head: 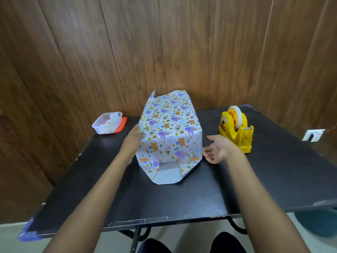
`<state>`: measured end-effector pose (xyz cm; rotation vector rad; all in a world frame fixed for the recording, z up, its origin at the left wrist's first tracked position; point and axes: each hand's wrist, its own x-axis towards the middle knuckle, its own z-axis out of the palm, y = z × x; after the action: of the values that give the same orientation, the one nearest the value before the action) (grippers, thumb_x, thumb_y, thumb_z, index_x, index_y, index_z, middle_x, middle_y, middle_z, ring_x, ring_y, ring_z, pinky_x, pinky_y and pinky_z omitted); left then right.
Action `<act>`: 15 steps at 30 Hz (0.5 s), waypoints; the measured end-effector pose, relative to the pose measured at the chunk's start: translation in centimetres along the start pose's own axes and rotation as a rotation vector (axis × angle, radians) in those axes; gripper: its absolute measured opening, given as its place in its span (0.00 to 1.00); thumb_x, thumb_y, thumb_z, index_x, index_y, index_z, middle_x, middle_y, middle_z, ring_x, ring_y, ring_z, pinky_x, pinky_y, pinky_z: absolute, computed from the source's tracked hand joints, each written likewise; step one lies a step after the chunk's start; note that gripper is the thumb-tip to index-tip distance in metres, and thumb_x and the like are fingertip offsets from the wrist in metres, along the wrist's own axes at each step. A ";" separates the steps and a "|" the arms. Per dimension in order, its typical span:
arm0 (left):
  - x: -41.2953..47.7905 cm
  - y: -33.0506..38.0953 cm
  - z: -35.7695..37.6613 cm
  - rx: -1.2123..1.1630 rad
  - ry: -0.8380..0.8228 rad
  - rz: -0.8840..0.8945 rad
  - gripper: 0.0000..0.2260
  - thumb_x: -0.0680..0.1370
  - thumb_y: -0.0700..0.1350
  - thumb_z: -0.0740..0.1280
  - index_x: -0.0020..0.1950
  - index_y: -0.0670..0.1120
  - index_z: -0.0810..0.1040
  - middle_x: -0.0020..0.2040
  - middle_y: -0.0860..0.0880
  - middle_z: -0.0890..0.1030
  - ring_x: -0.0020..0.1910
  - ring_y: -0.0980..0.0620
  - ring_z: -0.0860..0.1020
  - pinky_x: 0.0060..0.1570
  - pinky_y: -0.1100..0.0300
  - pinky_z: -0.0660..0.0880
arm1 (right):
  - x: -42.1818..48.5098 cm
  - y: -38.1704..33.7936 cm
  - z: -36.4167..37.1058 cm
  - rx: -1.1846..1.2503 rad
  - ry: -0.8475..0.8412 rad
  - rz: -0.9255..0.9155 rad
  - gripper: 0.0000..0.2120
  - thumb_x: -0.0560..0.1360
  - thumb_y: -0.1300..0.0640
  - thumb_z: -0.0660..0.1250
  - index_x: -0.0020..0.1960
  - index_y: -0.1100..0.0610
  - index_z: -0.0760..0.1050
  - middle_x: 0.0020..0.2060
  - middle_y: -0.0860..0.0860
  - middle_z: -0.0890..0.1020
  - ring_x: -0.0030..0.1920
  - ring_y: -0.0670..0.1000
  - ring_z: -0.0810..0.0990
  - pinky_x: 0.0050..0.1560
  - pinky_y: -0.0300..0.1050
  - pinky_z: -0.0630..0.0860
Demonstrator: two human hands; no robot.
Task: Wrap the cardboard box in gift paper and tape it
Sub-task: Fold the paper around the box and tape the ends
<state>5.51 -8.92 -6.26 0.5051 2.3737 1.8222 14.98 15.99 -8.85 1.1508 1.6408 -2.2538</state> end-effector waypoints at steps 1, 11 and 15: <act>-0.2 0.1 -0.4 -0.083 -0.001 -0.008 0.18 0.81 0.40 0.57 0.70 0.50 0.67 0.61 0.61 0.69 0.58 0.61 0.72 0.53 0.67 0.68 | -0.5 0.0 -0.2 0.073 -0.063 -0.020 0.24 0.79 0.44 0.52 0.55 0.64 0.73 0.40 0.54 0.75 0.39 0.48 0.72 0.39 0.43 0.68; -4.0 0.1 6.2 -0.437 -0.165 -0.190 0.11 0.80 0.48 0.57 0.51 0.49 0.79 0.48 0.49 0.80 0.47 0.52 0.76 0.50 0.56 0.68 | -10.6 -4.8 2.6 0.095 -0.257 -0.721 0.17 0.79 0.50 0.58 0.54 0.62 0.78 0.40 0.51 0.84 0.37 0.46 0.83 0.38 0.38 0.79; -3.9 0.1 7.6 -0.902 -0.076 -0.250 0.09 0.79 0.44 0.58 0.45 0.45 0.77 0.41 0.46 0.79 0.41 0.48 0.76 0.44 0.53 0.75 | -11.2 -4.1 3.3 0.016 -0.299 -0.738 0.15 0.77 0.57 0.64 0.56 0.67 0.78 0.48 0.58 0.81 0.46 0.53 0.80 0.49 0.45 0.78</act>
<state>11.38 -3.23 -8.71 0.1466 1.2546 2.3821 19.13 11.26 1.77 0.1640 2.1423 -2.6486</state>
